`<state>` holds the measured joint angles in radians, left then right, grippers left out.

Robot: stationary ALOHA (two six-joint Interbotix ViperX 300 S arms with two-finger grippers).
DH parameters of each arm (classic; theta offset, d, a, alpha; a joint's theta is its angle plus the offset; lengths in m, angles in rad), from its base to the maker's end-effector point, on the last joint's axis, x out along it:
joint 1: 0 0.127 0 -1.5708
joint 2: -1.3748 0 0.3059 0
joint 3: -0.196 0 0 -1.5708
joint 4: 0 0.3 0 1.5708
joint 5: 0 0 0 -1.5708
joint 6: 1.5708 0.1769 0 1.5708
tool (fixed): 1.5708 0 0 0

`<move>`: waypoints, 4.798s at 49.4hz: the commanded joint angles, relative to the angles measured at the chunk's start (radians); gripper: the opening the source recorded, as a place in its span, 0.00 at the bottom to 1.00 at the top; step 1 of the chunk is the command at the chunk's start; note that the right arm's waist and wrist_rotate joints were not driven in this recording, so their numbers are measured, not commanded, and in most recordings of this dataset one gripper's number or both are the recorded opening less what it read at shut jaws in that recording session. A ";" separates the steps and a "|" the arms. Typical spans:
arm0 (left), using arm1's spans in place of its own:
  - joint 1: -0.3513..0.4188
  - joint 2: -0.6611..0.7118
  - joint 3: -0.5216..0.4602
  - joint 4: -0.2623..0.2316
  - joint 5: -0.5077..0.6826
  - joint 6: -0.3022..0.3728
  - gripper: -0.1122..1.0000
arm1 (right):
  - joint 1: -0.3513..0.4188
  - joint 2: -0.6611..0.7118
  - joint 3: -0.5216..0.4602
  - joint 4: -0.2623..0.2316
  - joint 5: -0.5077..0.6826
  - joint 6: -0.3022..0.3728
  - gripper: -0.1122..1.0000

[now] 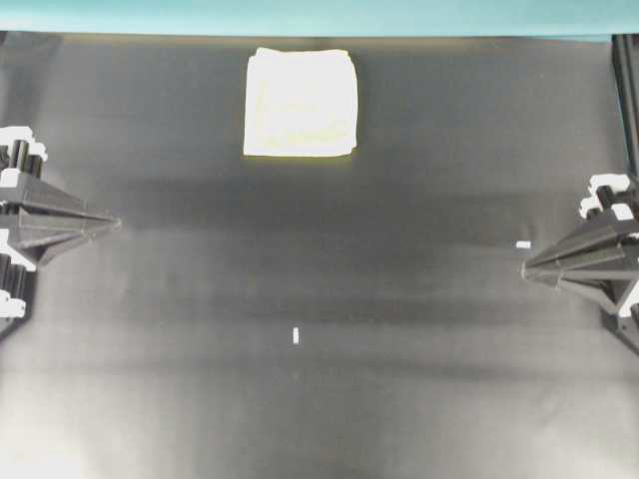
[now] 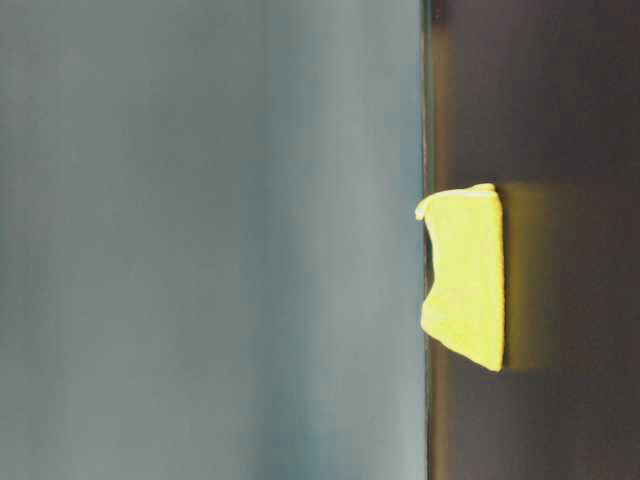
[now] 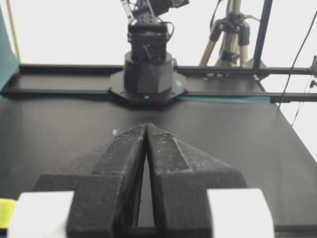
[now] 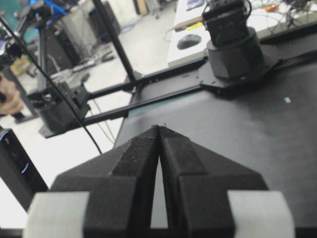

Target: Push a yellow cloth with the left arm to wipe the desk.

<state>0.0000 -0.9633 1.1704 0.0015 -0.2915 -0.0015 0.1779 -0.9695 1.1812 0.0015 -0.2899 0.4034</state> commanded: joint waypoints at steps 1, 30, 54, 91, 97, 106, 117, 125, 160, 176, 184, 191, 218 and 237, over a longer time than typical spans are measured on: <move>0.060 0.095 -0.005 0.041 0.063 -0.006 0.15 | 0.000 0.009 -0.020 0.002 -0.009 0.000 0.13; 0.360 0.537 -0.166 0.041 0.089 -0.034 0.10 | 0.000 0.000 -0.015 0.002 0.074 0.002 0.11; 0.456 0.838 -0.408 0.041 0.084 -0.110 0.17 | 0.000 0.000 -0.014 0.002 0.074 0.000 0.11; 0.540 1.304 -0.744 0.041 0.100 -0.169 0.89 | 0.000 -0.003 -0.011 0.003 0.077 0.000 0.11; 0.541 1.335 -0.773 0.041 0.106 -0.170 0.89 | 0.000 -0.003 -0.009 0.002 0.077 0.002 0.11; 0.541 1.356 -0.779 0.041 0.115 -0.175 0.90 | 0.000 -0.003 -0.005 0.002 0.077 0.000 0.11; 0.538 1.362 -0.753 0.041 0.124 -0.172 0.90 | 0.000 -0.003 -0.003 0.003 0.072 0.002 0.11; 0.526 1.362 -0.741 0.041 0.124 -0.164 0.90 | 0.000 -0.003 -0.003 0.002 0.069 0.000 0.11; 0.357 1.250 -0.465 0.041 0.021 -0.150 0.90 | 0.000 -0.003 0.006 0.002 0.052 0.000 0.11; 0.221 1.180 -0.319 0.043 -0.043 -0.163 0.90 | 0.000 -0.003 0.008 0.002 0.046 0.000 0.11; 0.132 1.150 -0.276 0.043 -0.048 -0.166 0.90 | -0.002 -0.003 0.008 0.002 0.044 0.000 0.11; 0.038 1.127 -0.249 0.041 -0.043 -0.166 0.90 | 0.000 -0.003 0.008 0.002 0.044 0.000 0.11; -0.272 1.089 -0.126 0.043 -0.032 -0.253 0.90 | 0.000 -0.003 0.008 0.003 0.038 0.000 0.11; -0.442 1.085 -0.147 0.043 -0.032 -0.255 0.90 | 0.000 -0.003 0.008 0.002 0.037 0.000 0.11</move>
<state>-0.3942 0.1120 1.0155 0.0399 -0.3421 -0.2286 0.1779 -0.9787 1.1950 0.0031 -0.2439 0.4034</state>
